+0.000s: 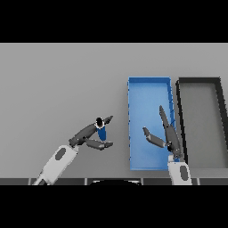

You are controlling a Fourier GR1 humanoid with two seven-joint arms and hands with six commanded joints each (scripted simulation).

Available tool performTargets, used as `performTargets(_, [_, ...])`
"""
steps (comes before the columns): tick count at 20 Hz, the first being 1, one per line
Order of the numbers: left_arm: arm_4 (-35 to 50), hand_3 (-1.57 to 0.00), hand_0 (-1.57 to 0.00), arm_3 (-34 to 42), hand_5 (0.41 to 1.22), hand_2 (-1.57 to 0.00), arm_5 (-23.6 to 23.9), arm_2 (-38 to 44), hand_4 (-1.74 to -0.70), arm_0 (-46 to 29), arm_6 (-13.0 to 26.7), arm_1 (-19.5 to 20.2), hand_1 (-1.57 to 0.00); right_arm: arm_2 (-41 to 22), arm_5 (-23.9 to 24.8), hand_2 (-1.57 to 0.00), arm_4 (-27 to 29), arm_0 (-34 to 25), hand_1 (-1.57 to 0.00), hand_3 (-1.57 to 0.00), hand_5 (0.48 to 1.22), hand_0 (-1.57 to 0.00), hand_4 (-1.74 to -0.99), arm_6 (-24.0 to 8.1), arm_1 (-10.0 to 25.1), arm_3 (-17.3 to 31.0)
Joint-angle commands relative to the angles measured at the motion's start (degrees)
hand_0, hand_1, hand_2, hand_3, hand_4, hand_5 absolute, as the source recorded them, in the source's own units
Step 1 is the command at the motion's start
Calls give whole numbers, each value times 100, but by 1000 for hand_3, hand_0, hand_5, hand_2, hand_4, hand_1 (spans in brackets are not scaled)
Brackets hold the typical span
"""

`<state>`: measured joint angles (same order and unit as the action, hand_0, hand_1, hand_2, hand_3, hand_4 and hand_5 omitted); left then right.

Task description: Pick up the blue pipe and place it into the blue bin.

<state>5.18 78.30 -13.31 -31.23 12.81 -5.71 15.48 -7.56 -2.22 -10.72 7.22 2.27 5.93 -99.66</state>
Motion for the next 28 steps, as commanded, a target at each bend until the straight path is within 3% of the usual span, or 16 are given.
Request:
performTargets(1, [16, 1, 1, -61, 513, 1, 2, 17, -1192, 8, -87, -43, 1, 21, 0, 1, 40, -10, 1, 1, 607, 1, -1207, -21, -8, -19])
performTargets(4, [49, -43, 1, -303, 585, -110, 90, 69, -1267, 62, -204, -279, -40, 49, 36, 1, 0, -79, 1, 1, 603, 1, -1196, -79, 11, 59])
performTargets(6, [75, -215, -100, -324, 651, -357, 188, 108, -1317, 126, -147, -396, -265, 43, -7, 1, 50, -75, 1, 1, 605, 1, -1198, -102, -5, 72])
performTargets(7, [205, -486, -289, -343, 765, -539, 146, 140, -1342, 66, -171, -466, -458, 64, -33, 1, 113, -68, 1, 1, 605, 1, -1199, -93, -4, 43])
performTargets(9, [221, -877, -717, -319, 929, -901, 176, 131, -1477, 40, -116, -510, -856, 36, -31, 1, 79, 5, 1, 1, 604, 1, -1198, -33, -10, 50])
performTargets(10, [138, -1009, -888, -295, 988, -1035, 173, 75, -1526, 56, -110, -526, -999, 40, -31, 1, 86, -8, 1, 1, 604, 1, -1195, -78, -23, 74])
performTargets(11, [98, -1102, -1025, -314, 1034, -1142, 103, -2, -1567, 20, -375, -507, -1113, 26, -8, 1, 71, -14, 1, 1, 604, 1, -1196, -45, -45, 47])
performTargets(13, [4, -1225, -1221, -284, 1101, -1296, 229, -115, -1626, -24, -589, -509, -1278, 86, -8, 1, 89, -81, 1, 1, 603, 1, -1195, -75, 17, 65])
performTargets(16, [-11, -1351, -1392, -173, 1160, -1430, 344, -127, -1680, -56, -686, -505, -1421, 81, -52, 1, 139, -53, 1, 1, 602, 1, -1192, -25, 7, 80])
performTargets(20, [129, -1436, -1498, 300, 1196, -1513, 521, -74, -1716, 30, -617, -632, -1510, 79, -18, 1, 72, -89, 1, 1, 605, 1, -1187, -29, 26, 81])
performTargets(21, [134, -1446, -1512, 442, 1201, -1525, 542, -98, -1721, 54, -568, -653, -1522, 93, 8, 1, 43, -169, 1, 1, 606, 1, -1183, -114, 35, 123])
performTargets(28, [247, -1490, -1559, 1112, 1217, -1561, 489, -177, -1737, 306, 103, -646, -1561, 138, -21, 1, 60, -3, 1, 1, 603, 1, -1141, 150, 142, -18])
